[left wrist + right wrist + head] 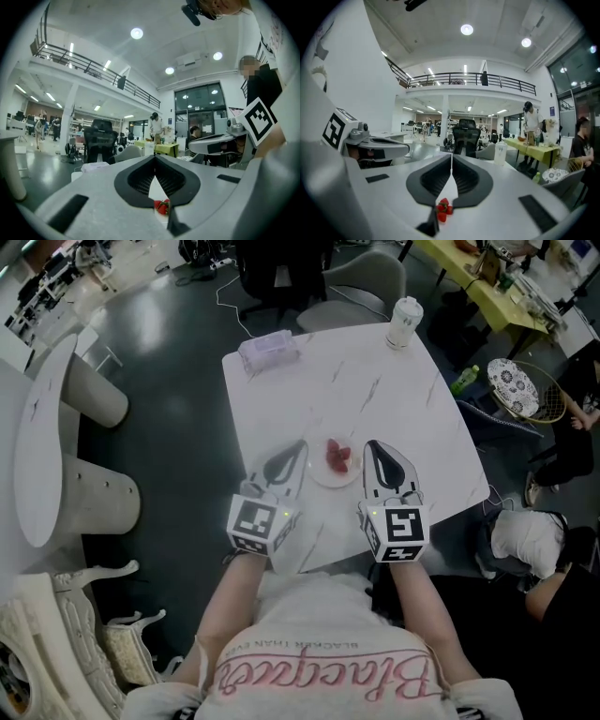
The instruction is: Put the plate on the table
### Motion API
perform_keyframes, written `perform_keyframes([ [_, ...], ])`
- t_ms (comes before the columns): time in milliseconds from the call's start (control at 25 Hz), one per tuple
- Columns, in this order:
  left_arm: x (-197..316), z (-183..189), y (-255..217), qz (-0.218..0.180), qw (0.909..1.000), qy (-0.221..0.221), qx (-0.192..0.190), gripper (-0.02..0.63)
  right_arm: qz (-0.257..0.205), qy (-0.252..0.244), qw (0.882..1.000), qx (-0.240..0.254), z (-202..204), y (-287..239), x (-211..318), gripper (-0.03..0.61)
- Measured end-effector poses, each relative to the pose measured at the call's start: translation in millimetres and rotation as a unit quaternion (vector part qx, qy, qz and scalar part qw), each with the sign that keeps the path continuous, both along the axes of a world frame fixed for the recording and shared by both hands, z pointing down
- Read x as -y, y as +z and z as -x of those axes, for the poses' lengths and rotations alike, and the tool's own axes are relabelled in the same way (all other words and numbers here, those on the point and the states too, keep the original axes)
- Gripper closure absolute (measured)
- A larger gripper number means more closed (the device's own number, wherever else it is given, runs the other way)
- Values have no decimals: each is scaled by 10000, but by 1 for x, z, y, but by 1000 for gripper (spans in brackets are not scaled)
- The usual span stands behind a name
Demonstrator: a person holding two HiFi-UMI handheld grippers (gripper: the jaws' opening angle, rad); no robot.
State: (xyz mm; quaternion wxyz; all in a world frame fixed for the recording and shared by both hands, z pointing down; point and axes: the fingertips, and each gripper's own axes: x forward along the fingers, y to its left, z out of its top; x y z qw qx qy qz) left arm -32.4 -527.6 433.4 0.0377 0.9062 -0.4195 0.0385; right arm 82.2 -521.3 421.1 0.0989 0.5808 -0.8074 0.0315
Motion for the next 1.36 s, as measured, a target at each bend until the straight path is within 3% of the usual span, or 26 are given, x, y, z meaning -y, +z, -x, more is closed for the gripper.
perform_keyframes([
  [440,-17,-18,-68,-867,9958,285,-56,609,-967,-212,9948,226,9,-56,-34,571],
  [1360,-43,-30,-80,-1164,9918,512,80,609,-1116,-362,9929,193,20,-65,-56,571],
])
